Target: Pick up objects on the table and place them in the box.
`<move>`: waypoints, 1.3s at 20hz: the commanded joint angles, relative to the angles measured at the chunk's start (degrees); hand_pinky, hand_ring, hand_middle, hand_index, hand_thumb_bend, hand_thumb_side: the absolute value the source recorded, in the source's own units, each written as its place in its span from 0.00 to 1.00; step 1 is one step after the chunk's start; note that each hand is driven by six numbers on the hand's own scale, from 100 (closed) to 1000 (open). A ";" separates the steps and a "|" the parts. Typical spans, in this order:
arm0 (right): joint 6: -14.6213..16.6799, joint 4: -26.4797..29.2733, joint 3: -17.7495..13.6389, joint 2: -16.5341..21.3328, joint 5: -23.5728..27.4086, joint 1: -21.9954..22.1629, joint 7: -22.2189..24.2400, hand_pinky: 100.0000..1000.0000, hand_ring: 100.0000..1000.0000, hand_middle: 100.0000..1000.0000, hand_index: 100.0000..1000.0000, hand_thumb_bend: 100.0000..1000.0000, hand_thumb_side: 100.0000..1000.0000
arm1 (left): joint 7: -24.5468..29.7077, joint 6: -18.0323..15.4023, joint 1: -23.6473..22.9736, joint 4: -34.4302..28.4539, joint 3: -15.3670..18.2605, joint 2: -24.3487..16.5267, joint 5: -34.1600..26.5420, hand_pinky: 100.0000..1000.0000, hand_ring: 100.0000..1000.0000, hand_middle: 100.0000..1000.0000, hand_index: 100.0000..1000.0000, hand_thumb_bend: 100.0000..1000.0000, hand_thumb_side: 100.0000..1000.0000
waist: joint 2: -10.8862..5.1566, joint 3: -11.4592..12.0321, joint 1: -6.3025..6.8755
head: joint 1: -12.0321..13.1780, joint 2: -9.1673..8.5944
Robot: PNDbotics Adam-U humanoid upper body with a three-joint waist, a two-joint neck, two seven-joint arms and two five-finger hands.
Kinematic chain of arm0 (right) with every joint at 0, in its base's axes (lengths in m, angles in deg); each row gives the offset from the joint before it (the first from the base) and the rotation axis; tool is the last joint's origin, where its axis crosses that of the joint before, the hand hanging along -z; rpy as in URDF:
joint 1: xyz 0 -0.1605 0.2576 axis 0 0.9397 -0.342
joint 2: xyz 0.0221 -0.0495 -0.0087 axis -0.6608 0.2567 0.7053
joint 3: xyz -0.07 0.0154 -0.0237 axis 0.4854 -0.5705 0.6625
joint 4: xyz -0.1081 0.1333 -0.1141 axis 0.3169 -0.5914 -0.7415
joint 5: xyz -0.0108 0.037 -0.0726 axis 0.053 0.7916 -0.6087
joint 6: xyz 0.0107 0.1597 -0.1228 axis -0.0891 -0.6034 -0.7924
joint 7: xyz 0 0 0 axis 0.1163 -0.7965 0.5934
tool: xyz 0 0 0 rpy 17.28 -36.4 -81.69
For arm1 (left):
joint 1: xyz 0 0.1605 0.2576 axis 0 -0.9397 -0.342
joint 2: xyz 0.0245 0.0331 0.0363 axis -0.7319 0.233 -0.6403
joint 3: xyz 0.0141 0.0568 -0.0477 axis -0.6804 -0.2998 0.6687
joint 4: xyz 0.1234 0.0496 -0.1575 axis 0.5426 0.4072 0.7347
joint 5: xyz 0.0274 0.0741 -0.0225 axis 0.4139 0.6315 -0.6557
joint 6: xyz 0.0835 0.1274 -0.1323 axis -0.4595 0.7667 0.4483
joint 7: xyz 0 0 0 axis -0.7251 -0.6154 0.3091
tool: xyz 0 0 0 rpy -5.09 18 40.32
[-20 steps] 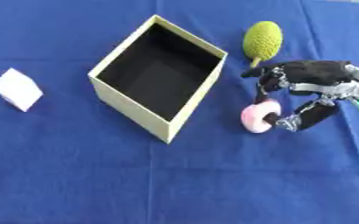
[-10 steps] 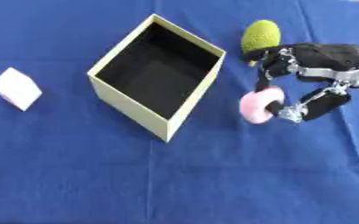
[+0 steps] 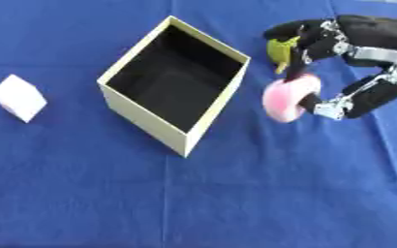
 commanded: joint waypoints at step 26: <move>1.12 -20.13 4.05 -7.78 5.18 -21.57 2.81 0.91 1.00 0.40 0.62 0.00 0.15 | 1.57 -0.55 6.12 -1.02 -0.98 1.89 -1.80 0.66 0.77 0.66 0.76 0.00 0.53 | 0.79 7.23 -1.51 | -6.58 -3.48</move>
